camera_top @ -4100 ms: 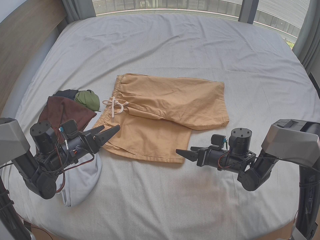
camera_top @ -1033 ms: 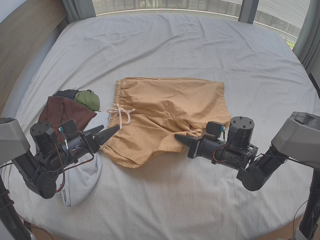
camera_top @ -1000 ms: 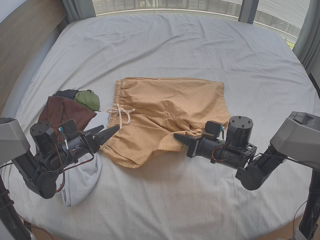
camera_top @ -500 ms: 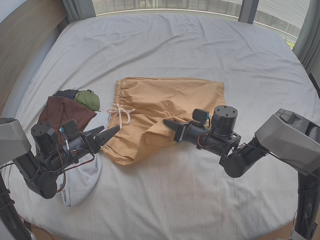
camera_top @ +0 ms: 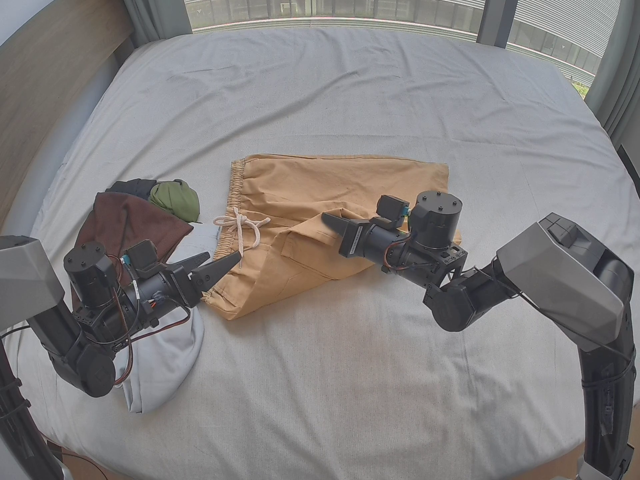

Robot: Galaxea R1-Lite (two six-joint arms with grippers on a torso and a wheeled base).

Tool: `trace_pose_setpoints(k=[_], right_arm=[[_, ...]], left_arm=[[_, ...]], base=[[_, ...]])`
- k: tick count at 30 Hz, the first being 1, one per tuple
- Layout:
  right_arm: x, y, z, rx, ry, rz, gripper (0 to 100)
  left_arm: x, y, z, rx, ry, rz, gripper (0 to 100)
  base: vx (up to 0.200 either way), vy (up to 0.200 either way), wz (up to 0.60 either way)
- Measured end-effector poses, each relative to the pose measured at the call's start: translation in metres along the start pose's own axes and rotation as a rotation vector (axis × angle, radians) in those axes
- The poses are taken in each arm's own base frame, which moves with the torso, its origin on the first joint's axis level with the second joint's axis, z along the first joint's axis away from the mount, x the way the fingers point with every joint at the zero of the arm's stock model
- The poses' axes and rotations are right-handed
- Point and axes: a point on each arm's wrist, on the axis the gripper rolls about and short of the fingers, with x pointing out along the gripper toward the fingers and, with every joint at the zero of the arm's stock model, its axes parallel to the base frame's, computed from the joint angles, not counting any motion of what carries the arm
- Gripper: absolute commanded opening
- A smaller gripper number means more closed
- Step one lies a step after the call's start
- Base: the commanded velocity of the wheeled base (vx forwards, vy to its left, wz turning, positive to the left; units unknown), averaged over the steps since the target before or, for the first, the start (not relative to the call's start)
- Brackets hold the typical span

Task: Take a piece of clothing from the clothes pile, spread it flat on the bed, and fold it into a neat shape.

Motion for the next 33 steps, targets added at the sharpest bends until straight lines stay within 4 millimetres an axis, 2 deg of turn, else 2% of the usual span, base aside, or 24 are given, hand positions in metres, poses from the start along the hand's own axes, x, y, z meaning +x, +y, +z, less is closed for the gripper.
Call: trace_pose_setpoints(k=[14,19,27,28,33], right_arm=[[0.034,-0.002,0.018,0.000,-0.067,-0.003,0],[0.043,-0.007,0.012,0.002,-0.077,-0.018,0],[0.047,-0.012,0.008,0.001,-0.089,-0.027,0],[0.047,-0.012,0.008,0.001,-0.089,-0.028,100],[0.047,-0.014,0.007,0.000,-0.099,-0.038,100]], left_arm=[[0.001,0.001,0.000,0.001,-0.003,0.002,100],[0.002,0.002,0.000,0.000,-0.002,0.003,100],[0.003,0.004,-0.003,-0.003,0.006,0.006,100],[0.003,0.004,-0.003,-0.003,0.007,0.006,100],[0.004,0.005,-0.004,-0.005,0.010,0.008,100]], base=[[0.000,0.000,0.00],[0.000,0.000,0.00],[0.000,0.000,0.00],[0.000,0.000,0.00],[0.000,0.000,0.00]])
